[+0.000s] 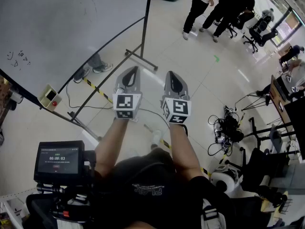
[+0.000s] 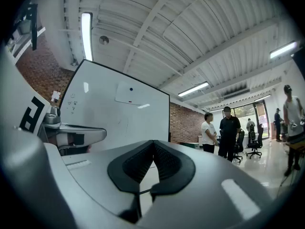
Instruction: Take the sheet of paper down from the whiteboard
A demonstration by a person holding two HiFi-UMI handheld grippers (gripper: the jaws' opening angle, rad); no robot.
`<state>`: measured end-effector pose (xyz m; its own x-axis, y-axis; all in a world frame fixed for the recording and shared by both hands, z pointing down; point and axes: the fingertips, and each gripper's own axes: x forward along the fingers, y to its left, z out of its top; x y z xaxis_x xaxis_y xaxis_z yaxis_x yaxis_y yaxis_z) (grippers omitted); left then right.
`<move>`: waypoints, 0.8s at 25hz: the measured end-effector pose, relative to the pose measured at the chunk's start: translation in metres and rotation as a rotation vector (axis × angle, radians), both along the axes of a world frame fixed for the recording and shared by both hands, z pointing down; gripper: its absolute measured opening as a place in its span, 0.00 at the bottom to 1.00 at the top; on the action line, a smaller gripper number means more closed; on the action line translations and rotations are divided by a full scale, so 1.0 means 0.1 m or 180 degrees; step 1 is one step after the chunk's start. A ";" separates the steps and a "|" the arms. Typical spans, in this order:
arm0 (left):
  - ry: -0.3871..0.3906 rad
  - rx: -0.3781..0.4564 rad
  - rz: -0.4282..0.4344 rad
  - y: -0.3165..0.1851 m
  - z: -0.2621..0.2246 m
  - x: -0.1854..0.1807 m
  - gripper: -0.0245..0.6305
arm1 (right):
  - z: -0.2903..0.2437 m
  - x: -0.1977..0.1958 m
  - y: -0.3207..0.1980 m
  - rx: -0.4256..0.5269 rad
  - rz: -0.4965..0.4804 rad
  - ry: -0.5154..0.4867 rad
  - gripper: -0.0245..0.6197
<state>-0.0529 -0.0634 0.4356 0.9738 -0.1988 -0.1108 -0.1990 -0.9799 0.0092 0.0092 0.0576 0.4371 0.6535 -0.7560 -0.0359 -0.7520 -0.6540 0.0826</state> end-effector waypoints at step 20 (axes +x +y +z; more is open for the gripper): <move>-0.0140 0.0059 -0.0131 -0.19 0.11 1.76 0.04 | 0.03 1.44 -0.46 0.0037 -0.0473 -0.0059 0.06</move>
